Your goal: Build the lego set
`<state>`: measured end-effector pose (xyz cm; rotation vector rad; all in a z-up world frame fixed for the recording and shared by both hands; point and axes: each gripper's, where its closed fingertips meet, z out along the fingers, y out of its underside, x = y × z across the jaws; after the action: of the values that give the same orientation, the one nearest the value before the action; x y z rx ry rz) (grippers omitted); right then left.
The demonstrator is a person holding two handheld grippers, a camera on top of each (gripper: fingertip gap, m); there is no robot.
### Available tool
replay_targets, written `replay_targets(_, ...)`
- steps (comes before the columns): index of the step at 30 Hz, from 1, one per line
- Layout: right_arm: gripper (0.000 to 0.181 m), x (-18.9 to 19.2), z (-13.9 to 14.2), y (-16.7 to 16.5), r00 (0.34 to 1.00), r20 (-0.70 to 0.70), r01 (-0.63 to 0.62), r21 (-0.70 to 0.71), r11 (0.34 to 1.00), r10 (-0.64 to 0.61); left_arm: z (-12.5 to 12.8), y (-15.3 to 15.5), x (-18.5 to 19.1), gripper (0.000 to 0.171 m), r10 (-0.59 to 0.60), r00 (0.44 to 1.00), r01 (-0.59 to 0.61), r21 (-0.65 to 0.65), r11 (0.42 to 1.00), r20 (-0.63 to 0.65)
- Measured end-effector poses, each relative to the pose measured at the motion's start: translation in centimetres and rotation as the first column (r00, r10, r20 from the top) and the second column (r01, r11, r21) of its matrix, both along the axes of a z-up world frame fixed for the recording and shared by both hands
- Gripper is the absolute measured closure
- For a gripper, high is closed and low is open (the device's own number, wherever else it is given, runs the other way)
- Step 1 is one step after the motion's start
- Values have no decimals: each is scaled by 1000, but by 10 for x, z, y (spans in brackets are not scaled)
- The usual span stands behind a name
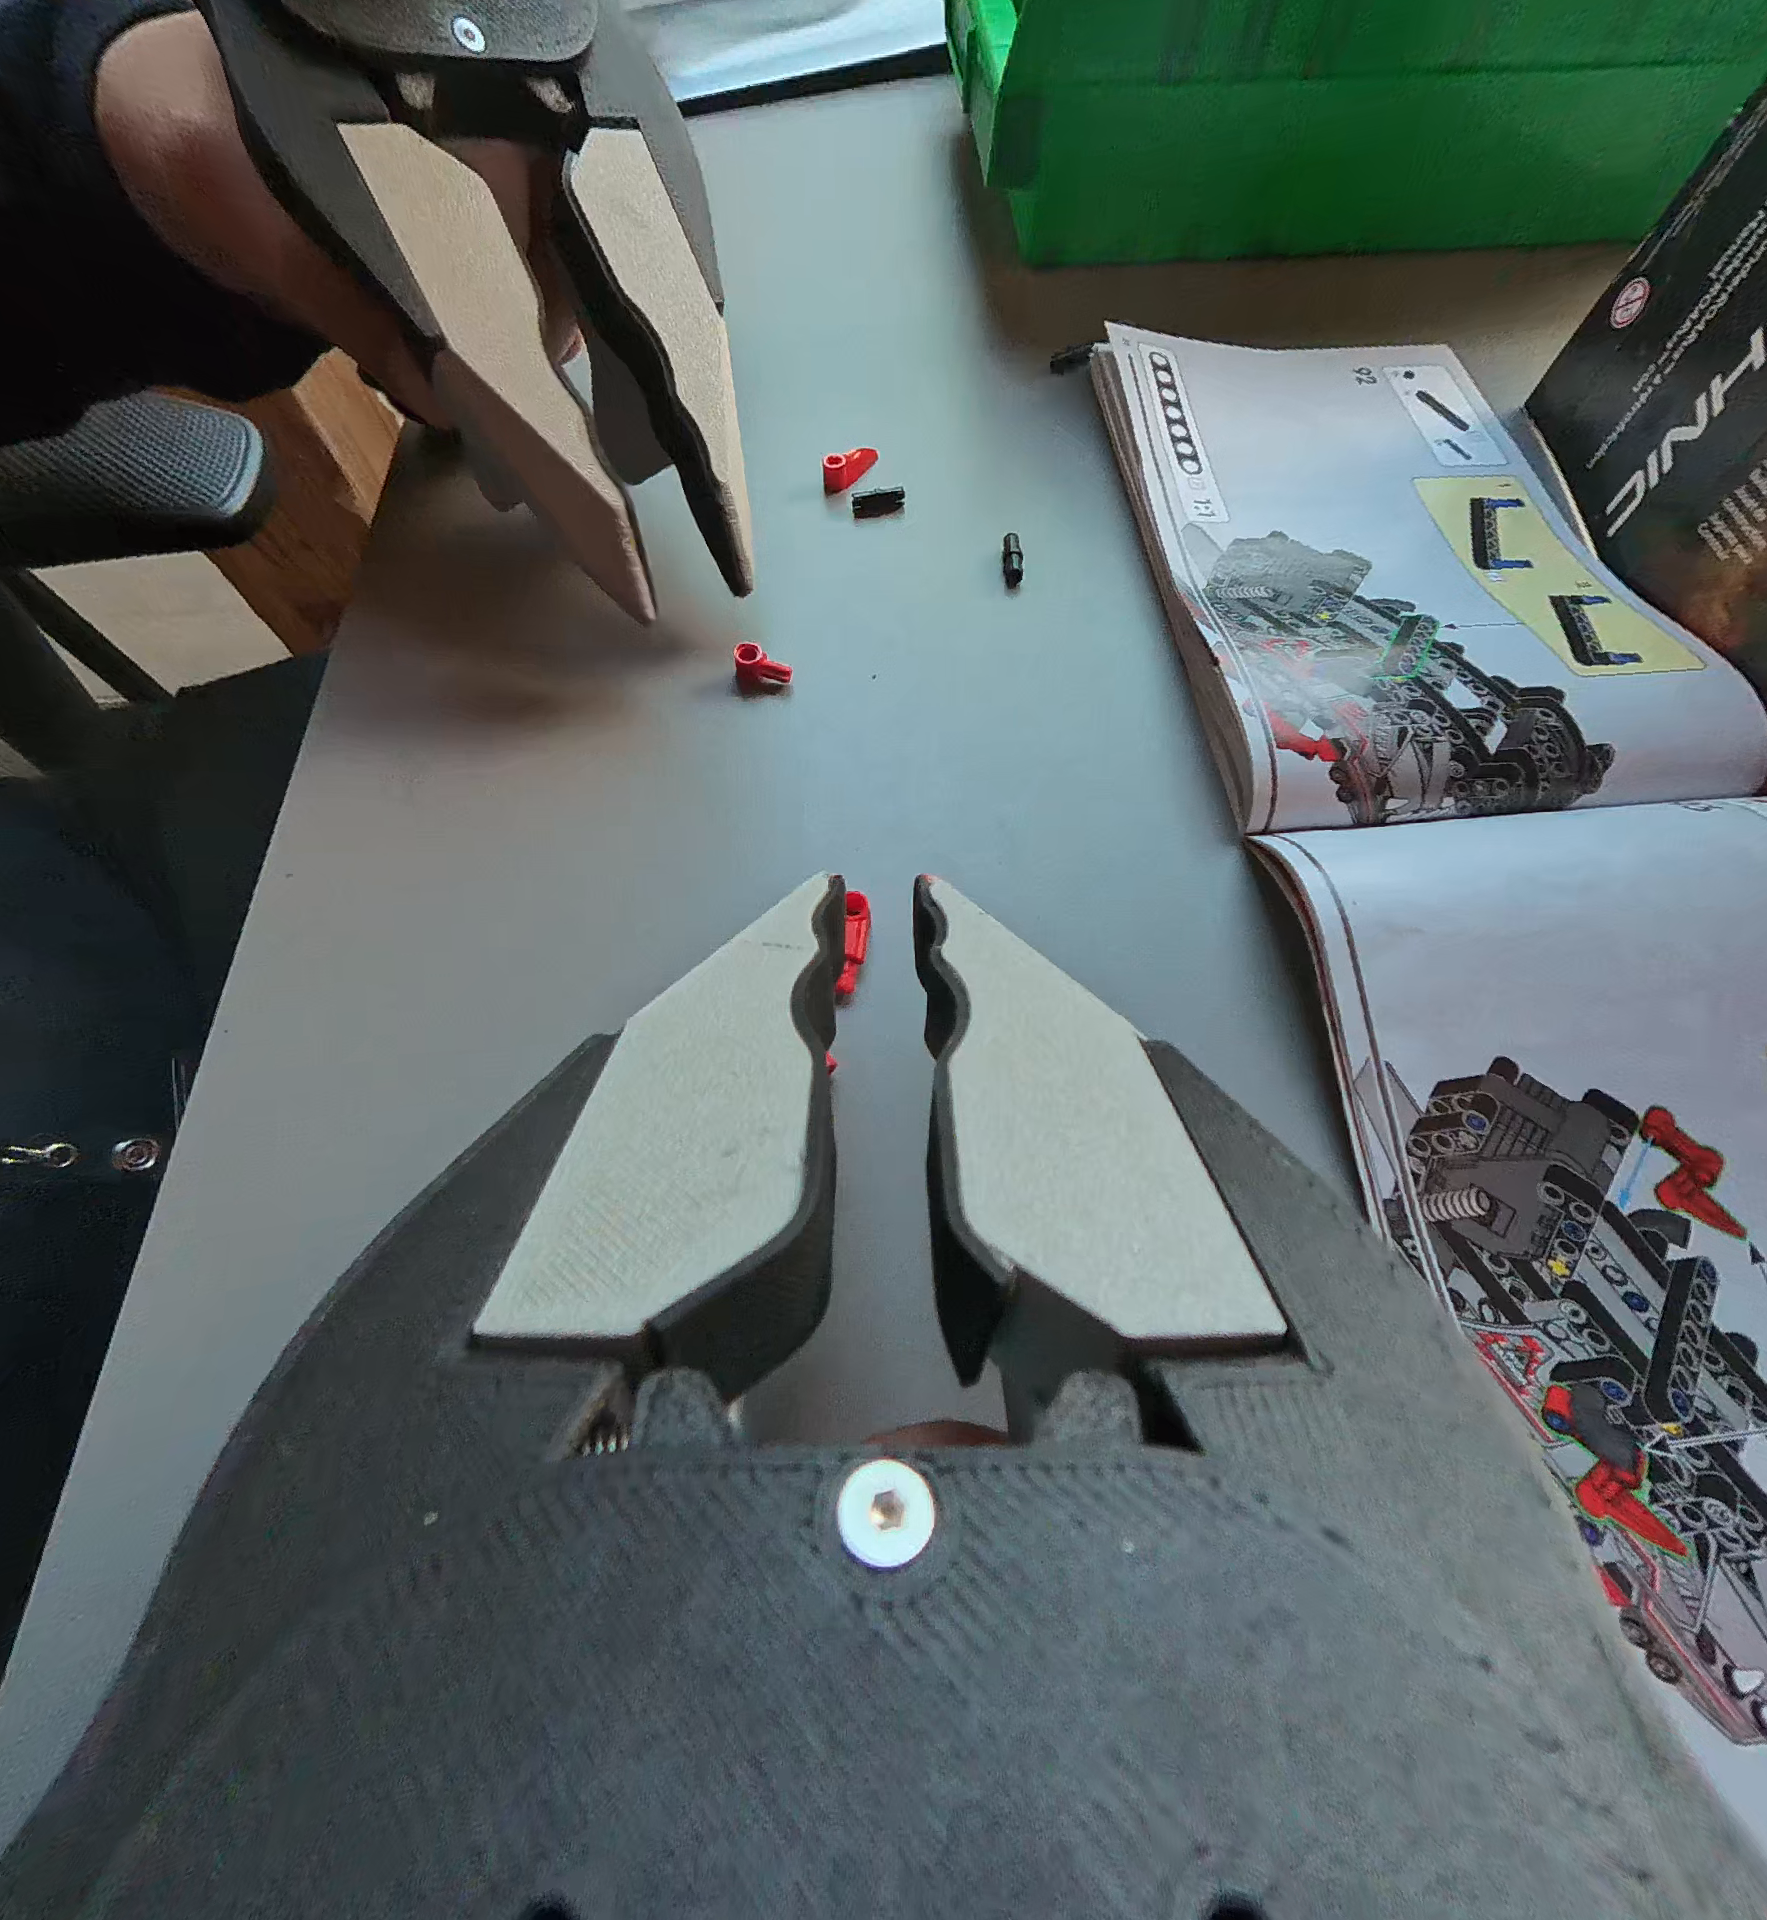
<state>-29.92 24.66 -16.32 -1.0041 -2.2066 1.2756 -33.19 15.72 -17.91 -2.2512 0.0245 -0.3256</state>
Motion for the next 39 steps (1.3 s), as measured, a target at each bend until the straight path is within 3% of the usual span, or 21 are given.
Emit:
replay_targets(7, 164, 1, -9, -2, 997, 80, -23, -2, 1000, 23, -11, 12, 0, 156, 41, 999, -38, -74, 997, 28)
replay_targets(12, 157, 2, -25, -5, 991, 131, -42, 95, 995, 29, -9, 14, -4, 148, 82, 991, -74, -81, 994, 106)
replay_targets(17, 167, -3, -32, -7, 993, 120, -34, 176, 984, 12, -8, 16, -6, 148, 94, 989, -85, -75, 994, 114)
replay_targets(20, 176, -4, -32, -7, 994, 108, -30, 191, 981, 9, -12, 17, -2, 165, 67, 992, -58, -92, 994, 104)
replay_targets(26, 177, -7, -32, -1, 991, 132, 16, 158, 987, -37, -12, 24, 1, 165, 48, 994, -40, -85, 996, 96)
replay_targets(33, 177, -9, -32, 2, 985, 161, 44, 123, 991, -64, -12, 50, 35, 165, -89, 989, 99, -87, 991, 118)
replay_targets(37, 160, -6, -29, 2, 986, 159, 34, 100, 994, -49, -13, 64, 44, 165, -105, 987, 116, -86, 990, 121)
replay_targets(39, 160, -6, -22, 4, 989, 138, 44, 58, 997, -52, -13, 66, 44, 166, -104, 987, 115, -86, 990, 124)
